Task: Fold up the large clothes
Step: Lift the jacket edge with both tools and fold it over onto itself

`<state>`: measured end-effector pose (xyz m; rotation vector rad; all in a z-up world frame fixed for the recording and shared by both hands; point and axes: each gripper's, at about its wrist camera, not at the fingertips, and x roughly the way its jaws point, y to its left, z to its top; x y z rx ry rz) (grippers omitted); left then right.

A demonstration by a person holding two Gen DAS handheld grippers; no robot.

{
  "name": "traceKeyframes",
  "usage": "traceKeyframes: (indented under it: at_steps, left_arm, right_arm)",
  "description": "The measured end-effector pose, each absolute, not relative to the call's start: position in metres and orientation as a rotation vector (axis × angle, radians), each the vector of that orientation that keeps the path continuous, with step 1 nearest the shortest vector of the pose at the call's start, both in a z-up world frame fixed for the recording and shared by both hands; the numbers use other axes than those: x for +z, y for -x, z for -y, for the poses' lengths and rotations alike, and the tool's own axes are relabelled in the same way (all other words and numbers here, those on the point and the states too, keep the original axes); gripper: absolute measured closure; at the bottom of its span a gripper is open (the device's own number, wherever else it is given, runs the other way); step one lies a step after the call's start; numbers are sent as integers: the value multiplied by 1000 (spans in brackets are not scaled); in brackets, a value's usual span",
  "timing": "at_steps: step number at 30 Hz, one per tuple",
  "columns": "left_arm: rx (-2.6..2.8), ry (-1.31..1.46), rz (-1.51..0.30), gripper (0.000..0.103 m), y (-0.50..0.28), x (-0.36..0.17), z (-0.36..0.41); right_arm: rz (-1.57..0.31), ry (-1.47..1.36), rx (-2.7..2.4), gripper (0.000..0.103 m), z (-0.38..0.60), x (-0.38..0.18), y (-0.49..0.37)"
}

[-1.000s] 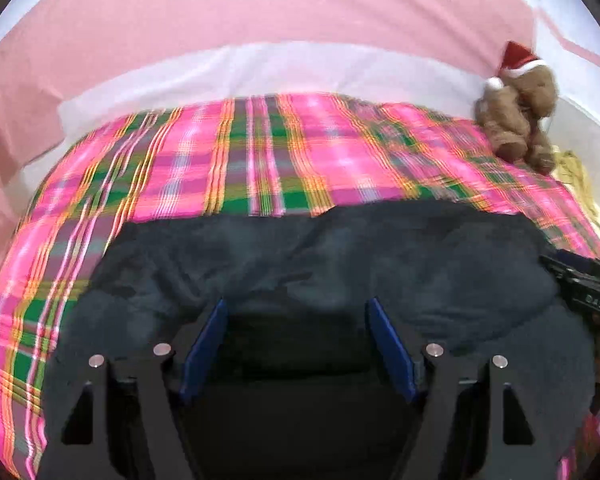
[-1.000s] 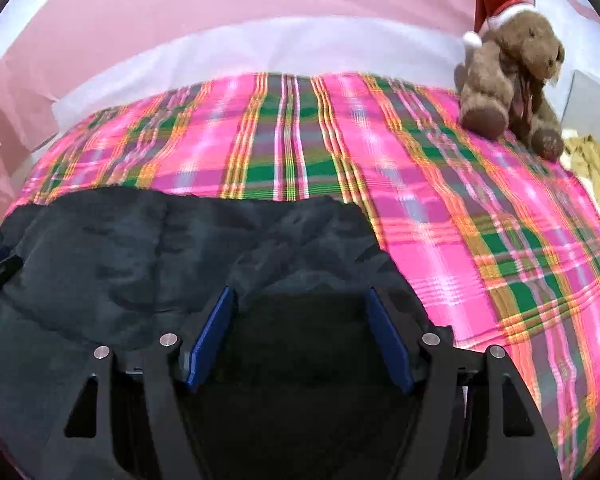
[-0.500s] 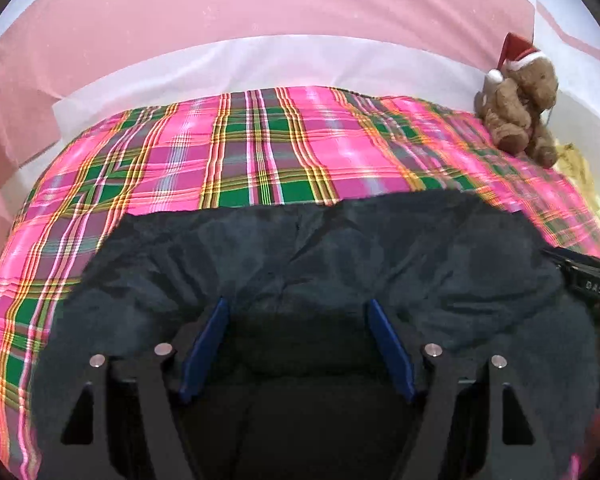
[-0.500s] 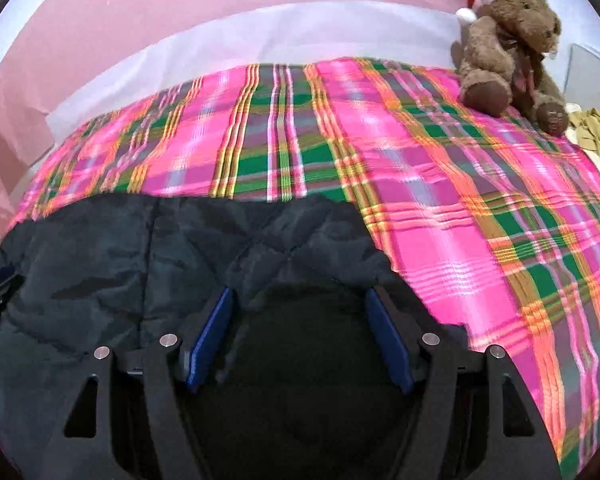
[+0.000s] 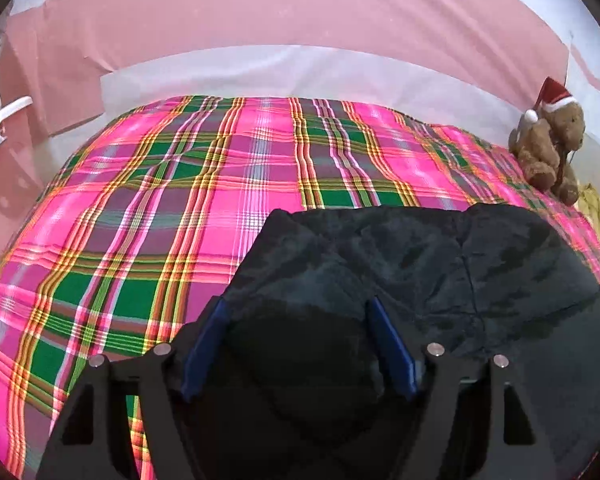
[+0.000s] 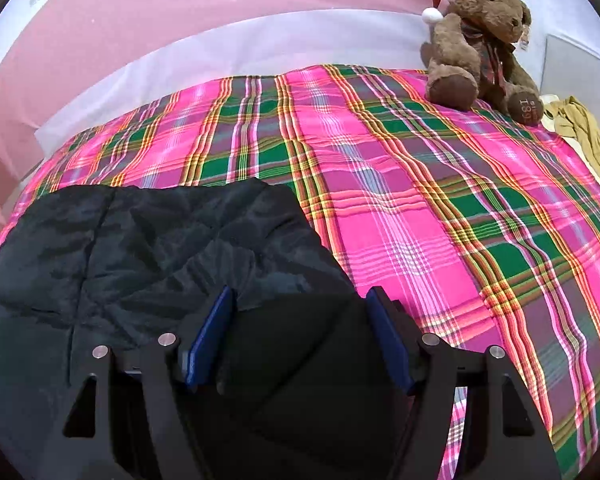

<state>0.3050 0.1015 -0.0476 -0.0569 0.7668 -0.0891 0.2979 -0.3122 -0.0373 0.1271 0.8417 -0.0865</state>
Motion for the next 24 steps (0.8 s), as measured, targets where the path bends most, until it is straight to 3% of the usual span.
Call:
traceKeyframes:
  at_steps: [11,24]
  left_arm:
    - [-41,-32,-735,29,-269,-12,-93]
    - [-8,32,-707,29,-212,-8,-129]
  right_arm:
    - [-762,-64,-37,35,298,9,-242]
    - [-819,-161,-27,34,313,-12,-191]
